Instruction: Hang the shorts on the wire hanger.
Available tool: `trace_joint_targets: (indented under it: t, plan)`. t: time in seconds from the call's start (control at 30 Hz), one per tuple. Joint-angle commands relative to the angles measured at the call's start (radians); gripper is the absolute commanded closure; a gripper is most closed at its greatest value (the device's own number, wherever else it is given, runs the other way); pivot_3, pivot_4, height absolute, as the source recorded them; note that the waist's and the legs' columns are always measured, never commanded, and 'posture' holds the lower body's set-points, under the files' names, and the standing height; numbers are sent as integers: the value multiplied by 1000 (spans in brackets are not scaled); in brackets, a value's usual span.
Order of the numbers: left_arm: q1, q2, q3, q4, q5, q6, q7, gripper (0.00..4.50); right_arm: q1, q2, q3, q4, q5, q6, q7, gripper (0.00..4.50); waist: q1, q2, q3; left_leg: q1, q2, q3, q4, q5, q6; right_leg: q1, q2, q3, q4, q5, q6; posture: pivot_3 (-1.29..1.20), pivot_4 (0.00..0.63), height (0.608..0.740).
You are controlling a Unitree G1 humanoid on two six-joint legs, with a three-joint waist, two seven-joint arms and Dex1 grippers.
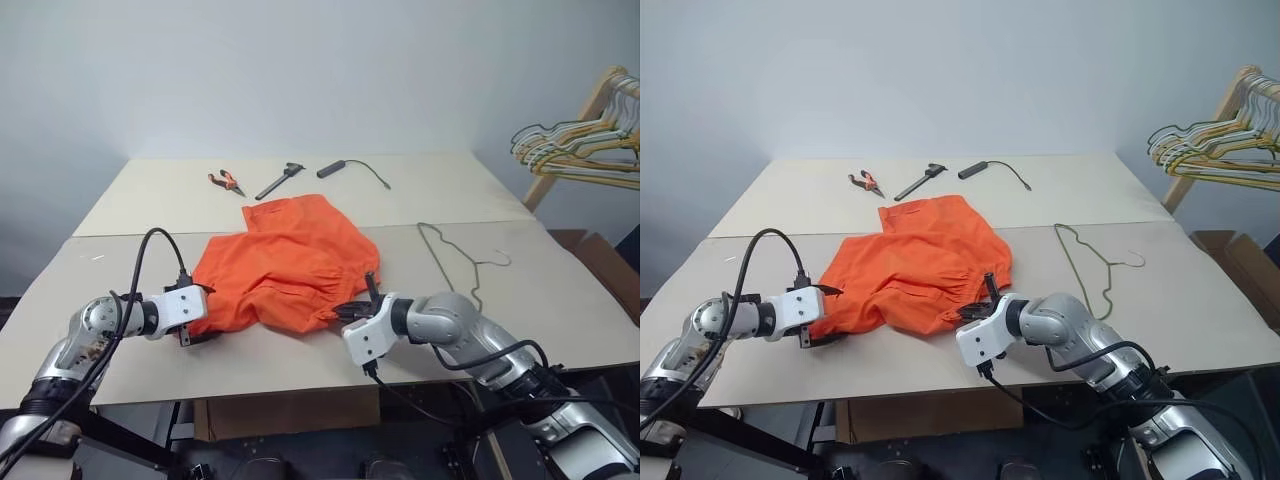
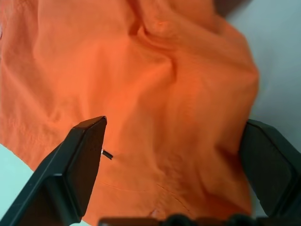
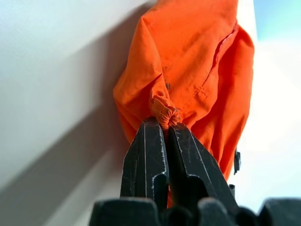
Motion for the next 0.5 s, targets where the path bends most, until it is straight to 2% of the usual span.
trace_joint_targets:
  t: [0.03, 0.1, 0.27, 0.5]
  plan:
    - [-12, -10, -53, 101, 31, 33, -58, 183, -7, 14, -48, -20, 20, 1, -8, 4498, 0, 1, -2, 2, 0, 0, 0, 0, 0, 1, 0, 0, 0, -1, 0, 37, 0, 740]
    - [-23, -13, -63, 126, 37, 51, -74, 579, -5, 20, -54, -22, 21, 11, -8, 4500, -4, 3, -3, 3, 0, 0, 0, 0, 0, 1, 0, 0, 0, -3, -4, 38, 0, 740]
    - [-46, -30, -56, 183, 20, 85, -98, 2175, 8, 28, -66, -28, 22, 23, -3, 4500, -11, 12, -10, 4, 0, 0, 0, 0, 0, 2, 1, 0, 2, -3, -3, 37, 0, 740]
    - [-76, -35, -34, 245, 8, 78, -107, 4421, 15, 43, -87, -24, 30, 41, -7, 4500, -23, 13, -11, 11, 2, -1, -1, 0, 0, 7, 2, 1, 5, -10, 0, 33, 0, 740]
